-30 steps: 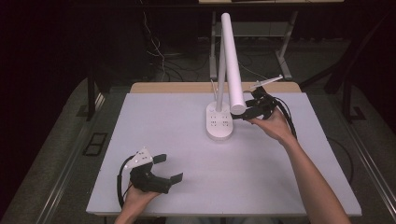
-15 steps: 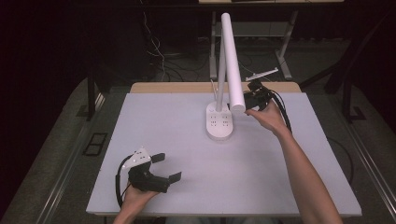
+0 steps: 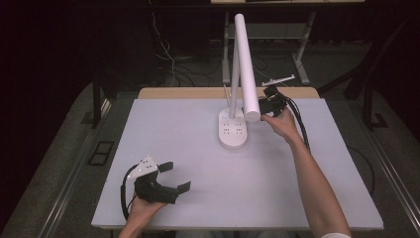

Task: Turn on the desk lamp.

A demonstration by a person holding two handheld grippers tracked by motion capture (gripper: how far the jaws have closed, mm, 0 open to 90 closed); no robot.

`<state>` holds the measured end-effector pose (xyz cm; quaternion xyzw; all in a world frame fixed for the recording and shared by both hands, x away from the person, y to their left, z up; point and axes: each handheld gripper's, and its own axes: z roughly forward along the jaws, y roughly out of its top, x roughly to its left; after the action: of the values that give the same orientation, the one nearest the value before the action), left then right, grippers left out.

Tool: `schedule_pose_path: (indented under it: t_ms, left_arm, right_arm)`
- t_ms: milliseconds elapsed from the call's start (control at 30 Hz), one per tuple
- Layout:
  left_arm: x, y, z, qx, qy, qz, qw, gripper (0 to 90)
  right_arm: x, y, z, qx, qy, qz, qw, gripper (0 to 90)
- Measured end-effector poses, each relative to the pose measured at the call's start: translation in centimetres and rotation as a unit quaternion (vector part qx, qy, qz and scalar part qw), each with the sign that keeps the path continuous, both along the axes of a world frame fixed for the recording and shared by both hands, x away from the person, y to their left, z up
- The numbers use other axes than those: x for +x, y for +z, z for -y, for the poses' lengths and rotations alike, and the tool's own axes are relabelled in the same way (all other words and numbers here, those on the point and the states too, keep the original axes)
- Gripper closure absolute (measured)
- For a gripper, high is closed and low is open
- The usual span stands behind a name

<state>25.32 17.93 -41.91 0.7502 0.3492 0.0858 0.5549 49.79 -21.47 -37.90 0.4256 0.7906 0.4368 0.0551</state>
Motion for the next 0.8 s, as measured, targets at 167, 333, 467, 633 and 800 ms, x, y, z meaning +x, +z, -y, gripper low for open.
schedule_pose_path:
  t_ms: [167,333,467,633,800]
  left_arm:
    - [0.0,0.1,-0.2,-0.005,0.005,0.006,1.0000,0.0]
    - [0.0,0.2,-0.4,-0.007,0.009,0.007,0.9999,0.0]
    - [0.0,0.2,-0.5,-0.007,0.009,0.009,0.9999,0.0]
    - [0.0,0.2,-0.5,-0.007,0.009,0.008,0.9999,0.0]
    - [0.0,0.1,-0.5,-0.007,0.008,0.008,0.9999,0.0]
  right_arm:
    - [0.3,-0.3,-0.2,0.006,-0.011,0.004,0.9999,24.1]
    - [0.7,-1.3,-0.8,0.007,-0.020,-0.003,0.9998,46.0]
    - [0.8,-1.7,-1.2,0.011,-0.025,-0.005,0.9996,55.7]
    - [1.2,-2.5,-1.5,0.013,-0.030,-0.011,0.9994,72.6]
    - [1.3,-3.0,-1.7,0.014,-0.031,-0.019,0.9992,81.0]
